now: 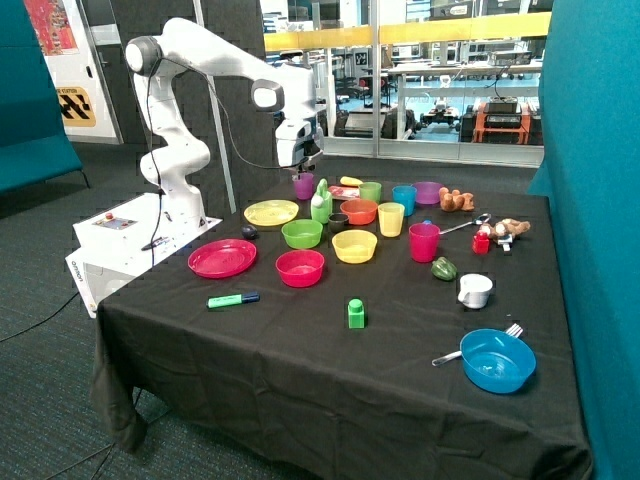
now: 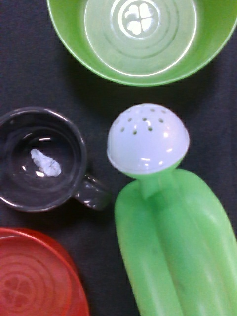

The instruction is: Place the bowls on the appropriate plate

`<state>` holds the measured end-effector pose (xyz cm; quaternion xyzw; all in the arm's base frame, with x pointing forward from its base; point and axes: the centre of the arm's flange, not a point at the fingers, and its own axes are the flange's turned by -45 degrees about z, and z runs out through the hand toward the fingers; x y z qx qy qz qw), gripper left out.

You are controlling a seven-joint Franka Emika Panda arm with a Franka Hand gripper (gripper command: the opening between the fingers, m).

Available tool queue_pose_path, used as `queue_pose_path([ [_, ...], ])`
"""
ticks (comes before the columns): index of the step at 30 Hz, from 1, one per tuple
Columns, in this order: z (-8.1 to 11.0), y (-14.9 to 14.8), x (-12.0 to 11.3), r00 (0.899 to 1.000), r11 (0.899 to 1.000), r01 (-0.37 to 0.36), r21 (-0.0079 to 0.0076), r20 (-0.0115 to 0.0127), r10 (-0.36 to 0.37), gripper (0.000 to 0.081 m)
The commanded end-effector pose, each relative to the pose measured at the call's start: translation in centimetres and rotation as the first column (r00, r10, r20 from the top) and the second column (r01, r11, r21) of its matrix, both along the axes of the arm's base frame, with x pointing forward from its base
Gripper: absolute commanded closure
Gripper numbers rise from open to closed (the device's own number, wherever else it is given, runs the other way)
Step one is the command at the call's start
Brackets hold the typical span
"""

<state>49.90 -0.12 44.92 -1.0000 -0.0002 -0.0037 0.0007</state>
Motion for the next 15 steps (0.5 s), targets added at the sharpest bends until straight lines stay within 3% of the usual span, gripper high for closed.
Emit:
queue_pose_path([
  [1, 0.1, 0.1, 0.1, 0.972, 0.972, -0.233, -0.0013, -0.0073, 0.233, 0.0],
  [3, 0.1, 0.2, 0.1, 0.972, 0.972, -0.236, -0.0013, -0.0073, 0.236, 0.0],
  [5, 0.0, 0.2, 0.2, 0.971, 0.971, -0.237, -0.0013, -0.0073, 0.237, 0.0411],
  [6, 0.0, 0.3, 0.2, 0.971, 0.971, -0.239, -0.0013, -0.0073, 0.239, 0.0518],
  [7, 0.0, 0.3, 0.2, 0.97, 0.97, -0.241, -0.0013, -0.0073, 0.241, 0.0572],
  [9, -0.1, 0.4, 0.4, 0.97, 0.97, -0.243, -0.0013, -0.0073, 0.243, 0.0613],
  [15, -0.3, 0.4, 1.2, 0.972, 0.972, -0.234, -0.0013, -0.0073, 0.234, 0.0631],
])
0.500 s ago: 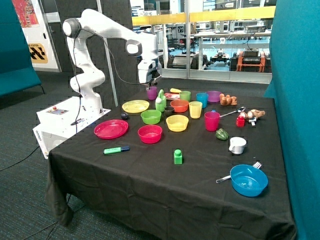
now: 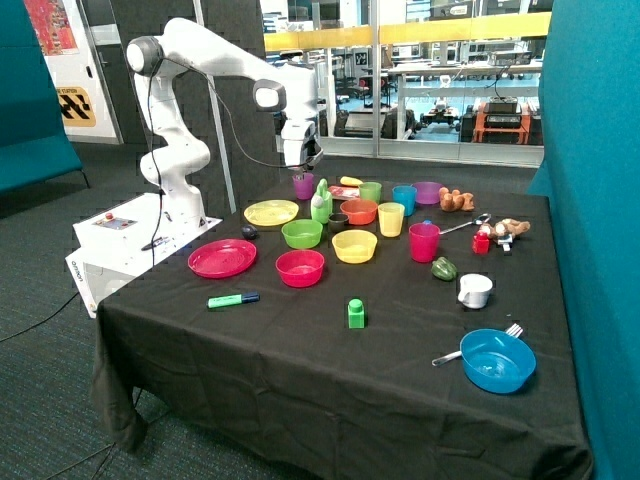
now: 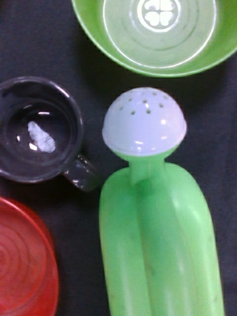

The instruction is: Place the bowls on the appropriate plate

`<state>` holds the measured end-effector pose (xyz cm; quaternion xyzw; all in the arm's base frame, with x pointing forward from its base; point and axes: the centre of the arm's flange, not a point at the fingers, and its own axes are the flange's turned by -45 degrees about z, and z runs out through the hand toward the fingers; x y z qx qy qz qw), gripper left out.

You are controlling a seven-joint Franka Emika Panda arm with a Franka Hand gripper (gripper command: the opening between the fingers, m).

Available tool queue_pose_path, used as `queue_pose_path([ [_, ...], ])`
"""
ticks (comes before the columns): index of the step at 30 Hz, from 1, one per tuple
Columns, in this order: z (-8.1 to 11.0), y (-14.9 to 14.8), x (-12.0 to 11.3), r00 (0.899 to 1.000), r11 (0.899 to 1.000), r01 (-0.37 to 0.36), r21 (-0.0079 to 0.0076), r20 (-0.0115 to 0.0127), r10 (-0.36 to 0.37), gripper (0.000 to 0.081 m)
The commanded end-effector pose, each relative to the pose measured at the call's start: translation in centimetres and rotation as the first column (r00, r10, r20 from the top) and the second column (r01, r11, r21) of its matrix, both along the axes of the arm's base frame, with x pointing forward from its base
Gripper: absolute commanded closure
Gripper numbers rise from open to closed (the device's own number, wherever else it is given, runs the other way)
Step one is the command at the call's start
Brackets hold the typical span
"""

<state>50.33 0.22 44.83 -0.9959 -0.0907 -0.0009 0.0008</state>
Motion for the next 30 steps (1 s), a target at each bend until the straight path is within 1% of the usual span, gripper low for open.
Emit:
queue_pose_path([
  [1, -0.3, 0.0, 1.0, 0.999, 0.999, -0.052, -0.0017, -0.0016, 0.052, 0.0632],
  [11, -1.7, -0.4, 3.5, 1.0, 1.0, -0.023, -0.0017, -0.0016, 0.023, 0.0627],
  [16, -2.8, -0.5, 5.4, 1.0, 1.0, -0.016, -0.0017, -0.0016, 0.016, 0.0604],
  [20, -3.3, -0.6, 6.4, 1.0, 1.0, -0.011, -0.0017, -0.0016, 0.011, 0.0597],
  [30, -4.8, -0.3, 9.5, 1.0, 1.0, -0.029, -0.0017, -0.0016, 0.029, 0.0578],
])
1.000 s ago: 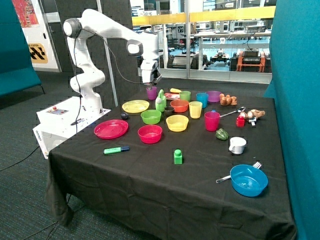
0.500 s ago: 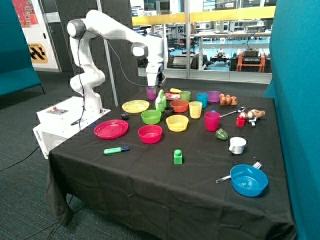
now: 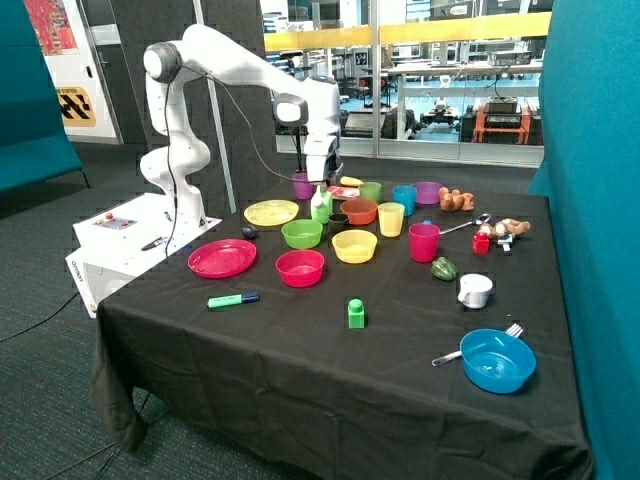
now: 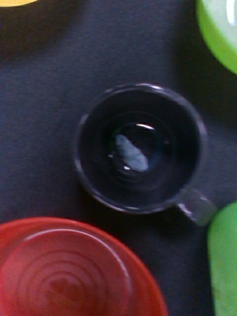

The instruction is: Place the bowls on the appropriate plate

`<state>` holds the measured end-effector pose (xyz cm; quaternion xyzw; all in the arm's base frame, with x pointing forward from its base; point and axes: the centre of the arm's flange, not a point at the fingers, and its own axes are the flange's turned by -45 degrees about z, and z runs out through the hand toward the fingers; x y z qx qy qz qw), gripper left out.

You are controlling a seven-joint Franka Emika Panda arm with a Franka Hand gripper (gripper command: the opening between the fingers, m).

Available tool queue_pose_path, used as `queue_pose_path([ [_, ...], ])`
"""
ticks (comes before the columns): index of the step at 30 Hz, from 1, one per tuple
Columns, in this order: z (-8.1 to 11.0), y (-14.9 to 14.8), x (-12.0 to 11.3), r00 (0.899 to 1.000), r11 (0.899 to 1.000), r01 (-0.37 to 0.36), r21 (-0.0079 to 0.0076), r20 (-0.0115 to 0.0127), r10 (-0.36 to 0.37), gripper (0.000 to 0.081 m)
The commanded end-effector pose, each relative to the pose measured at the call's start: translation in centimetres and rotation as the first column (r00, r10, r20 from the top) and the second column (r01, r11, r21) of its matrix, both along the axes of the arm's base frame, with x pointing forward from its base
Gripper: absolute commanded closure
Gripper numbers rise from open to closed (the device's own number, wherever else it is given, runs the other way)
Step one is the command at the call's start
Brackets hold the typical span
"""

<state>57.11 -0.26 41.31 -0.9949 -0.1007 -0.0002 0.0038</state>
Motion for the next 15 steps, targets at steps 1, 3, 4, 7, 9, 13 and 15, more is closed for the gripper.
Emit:
queue_pose_path([
  [1, -1.4, 0.2, 3.1, 1.0, 1.0, -0.012, -0.0077, 0.0003, 0.012, 0.0573],
  [3, -1.6, 0.3, 3.5, 1.0, 1.0, -0.013, -0.0077, 0.0003, 0.013, 0.0565],
  [4, -1.8, 0.3, 3.7, 1.0, 1.0, -0.015, -0.0077, 0.0003, 0.015, 0.0557],
  [7, -2.3, 0.6, 4.4, 0.999, 0.999, -0.035, -0.0077, 0.0003, 0.035, 0.0534],
  [9, -2.6, 0.7, 4.6, 0.999, 0.999, -0.042, -0.0077, 0.0003, 0.042, 0.0525],
  [13, -3.2, 0.9, 5.1, 0.997, 0.997, -0.073, -0.0077, 0.0003, 0.073, 0.0508],
  [15, -3.7, 0.8, 5.5, 0.996, 0.996, -0.085, -0.0077, 0.0003, 0.085, 0.0493],
])
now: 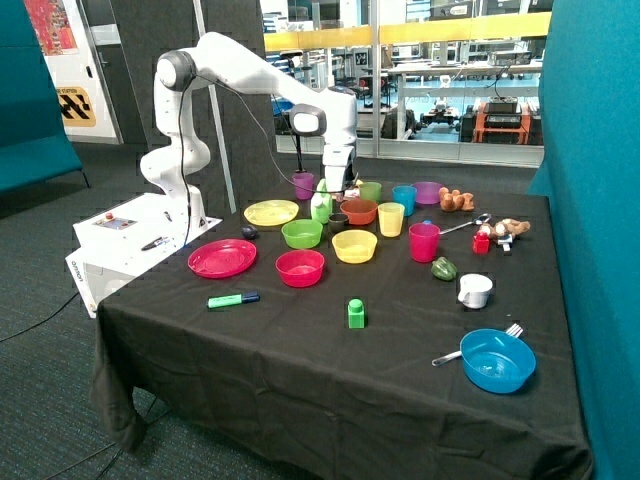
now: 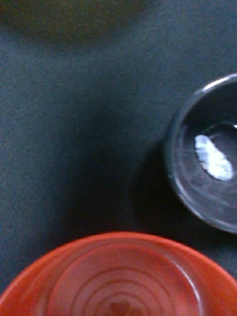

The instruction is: Place the bowls on the appropriate plate

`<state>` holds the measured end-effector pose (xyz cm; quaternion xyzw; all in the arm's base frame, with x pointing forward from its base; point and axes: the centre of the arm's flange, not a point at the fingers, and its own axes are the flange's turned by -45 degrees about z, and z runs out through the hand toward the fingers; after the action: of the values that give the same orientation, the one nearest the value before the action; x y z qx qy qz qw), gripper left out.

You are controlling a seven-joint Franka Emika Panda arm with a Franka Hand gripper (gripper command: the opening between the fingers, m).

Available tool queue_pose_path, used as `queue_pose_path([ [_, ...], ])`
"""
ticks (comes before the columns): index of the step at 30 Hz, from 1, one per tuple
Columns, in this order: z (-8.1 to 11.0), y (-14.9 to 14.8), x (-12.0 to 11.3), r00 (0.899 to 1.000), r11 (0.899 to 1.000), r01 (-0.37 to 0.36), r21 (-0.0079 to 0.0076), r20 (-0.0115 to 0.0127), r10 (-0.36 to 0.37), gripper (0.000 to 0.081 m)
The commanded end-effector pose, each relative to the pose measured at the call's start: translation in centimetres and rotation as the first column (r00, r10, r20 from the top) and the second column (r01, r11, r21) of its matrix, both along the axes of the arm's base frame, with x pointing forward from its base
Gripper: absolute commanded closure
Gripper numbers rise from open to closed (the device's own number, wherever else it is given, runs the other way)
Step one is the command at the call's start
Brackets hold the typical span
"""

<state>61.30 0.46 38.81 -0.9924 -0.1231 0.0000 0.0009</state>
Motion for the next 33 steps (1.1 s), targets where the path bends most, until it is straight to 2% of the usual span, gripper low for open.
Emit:
queue_pose_path([
  [1, -1.5, 0.0, 1.5, 0.999, 0.999, -0.043, -0.0017, 0.0002, 0.043, 0.0489],
  [9, -2.3, -0.9, 2.8, 0.999, 0.999, -0.042, -0.0017, 0.0002, 0.042, 0.0465],
  [13, -2.3, -1.6, 3.6, 0.999, 0.999, -0.041, -0.0017, 0.0002, 0.041, 0.0426],
  [33, -3.1, -5.1, 4.0, 1.0, 1.0, -0.003, -0.0017, 0.0002, 0.003, 0.0311],
])
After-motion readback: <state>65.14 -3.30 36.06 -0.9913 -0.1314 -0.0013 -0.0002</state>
